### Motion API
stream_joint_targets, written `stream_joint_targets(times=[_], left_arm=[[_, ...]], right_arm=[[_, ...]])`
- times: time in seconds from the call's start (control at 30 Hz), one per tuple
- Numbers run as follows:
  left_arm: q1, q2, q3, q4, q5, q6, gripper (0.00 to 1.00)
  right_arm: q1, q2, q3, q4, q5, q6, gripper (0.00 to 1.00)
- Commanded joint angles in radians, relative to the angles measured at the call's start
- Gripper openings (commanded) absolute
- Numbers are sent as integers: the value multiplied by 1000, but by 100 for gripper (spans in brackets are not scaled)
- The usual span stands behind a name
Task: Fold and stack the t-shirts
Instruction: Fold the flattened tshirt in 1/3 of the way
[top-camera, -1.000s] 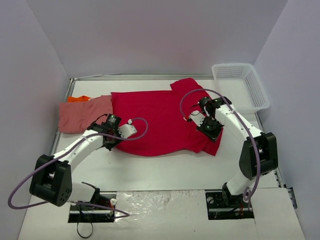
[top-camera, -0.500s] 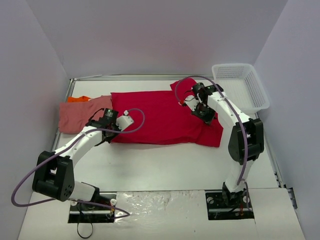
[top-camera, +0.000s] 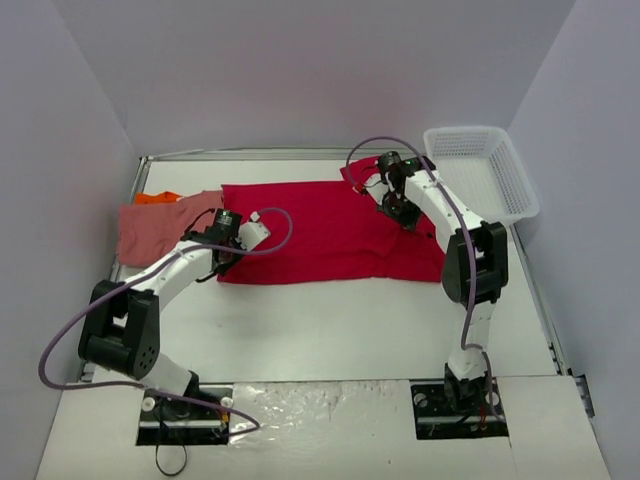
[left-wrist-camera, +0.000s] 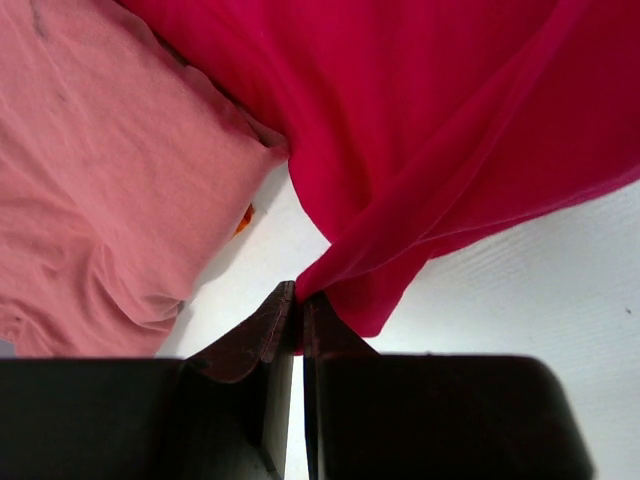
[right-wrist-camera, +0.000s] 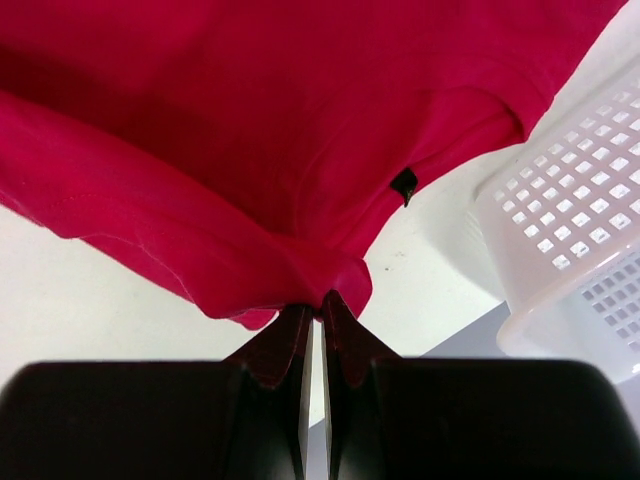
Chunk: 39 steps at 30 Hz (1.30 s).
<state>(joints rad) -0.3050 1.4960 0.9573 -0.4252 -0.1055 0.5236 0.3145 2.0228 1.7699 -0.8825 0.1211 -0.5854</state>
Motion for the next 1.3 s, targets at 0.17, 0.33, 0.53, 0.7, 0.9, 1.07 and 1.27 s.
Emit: stream_joint_targets(times=[0.17, 0.33, 0.53, 0.7, 0.9, 1.07, 1.27], left_arm=[[9, 49, 63, 71, -49, -16, 2], [9, 107, 87, 92, -68, -17, 3], [9, 151, 113, 115, -88, -11, 2], [9, 175, 129, 108, -100, -5, 2], [9, 185, 118, 120, -125, -2, 2], [9, 196, 107, 138, -146, -4, 2], [9, 210, 113, 144, -148, -2, 6]], right_arm=[[-11, 91, 102, -33, 49, 18, 0], [-12, 137, 138, -33, 66, 22, 0], [-25, 168, 171, -32, 78, 22, 0], [-31, 189, 180, -32, 87, 21, 0], [-38, 226, 203, -26, 91, 25, 0], [-40, 247, 214, -16, 88, 32, 0], [-40, 266, 230, -15, 83, 41, 0]])
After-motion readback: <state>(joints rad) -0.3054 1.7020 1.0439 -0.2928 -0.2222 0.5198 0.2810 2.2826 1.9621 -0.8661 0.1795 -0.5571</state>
